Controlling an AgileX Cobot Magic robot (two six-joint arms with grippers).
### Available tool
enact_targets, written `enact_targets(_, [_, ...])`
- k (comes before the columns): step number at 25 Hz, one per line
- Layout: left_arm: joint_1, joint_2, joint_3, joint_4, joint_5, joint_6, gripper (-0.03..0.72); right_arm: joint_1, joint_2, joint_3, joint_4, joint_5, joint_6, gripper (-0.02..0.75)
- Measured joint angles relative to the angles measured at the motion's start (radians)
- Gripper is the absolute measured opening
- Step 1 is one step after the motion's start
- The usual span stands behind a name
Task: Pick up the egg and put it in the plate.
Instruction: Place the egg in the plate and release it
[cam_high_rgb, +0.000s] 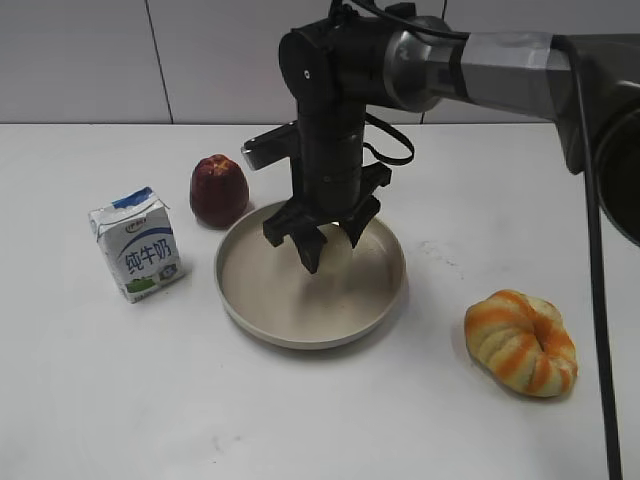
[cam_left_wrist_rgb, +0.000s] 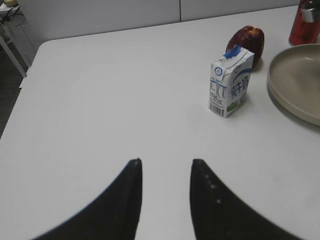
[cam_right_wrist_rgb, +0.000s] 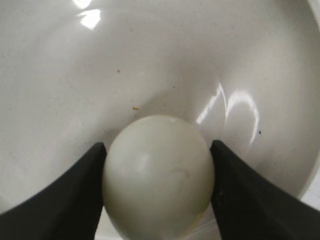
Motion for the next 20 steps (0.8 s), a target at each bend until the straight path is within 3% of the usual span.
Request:
enact_targets(8, [0.0, 0.0, 0.0, 0.0, 0.0, 0.0, 0.239, 0.0, 0.006, 0.0, 0.0, -0.011, 0.01, 0.601])
enact_targets(15, [0.0, 0.0, 0.0, 0.0, 0.0, 0.0, 0.239, -0.002, -0.027, 0.0, -0.011, 0.031, 0.009, 0.61])
enact_targets(20, [0.0, 0.0, 0.0, 0.0, 0.0, 0.0, 0.239, -0.044, -0.193, 0.0, -0.01, 0.035, 0.007, 0.608])
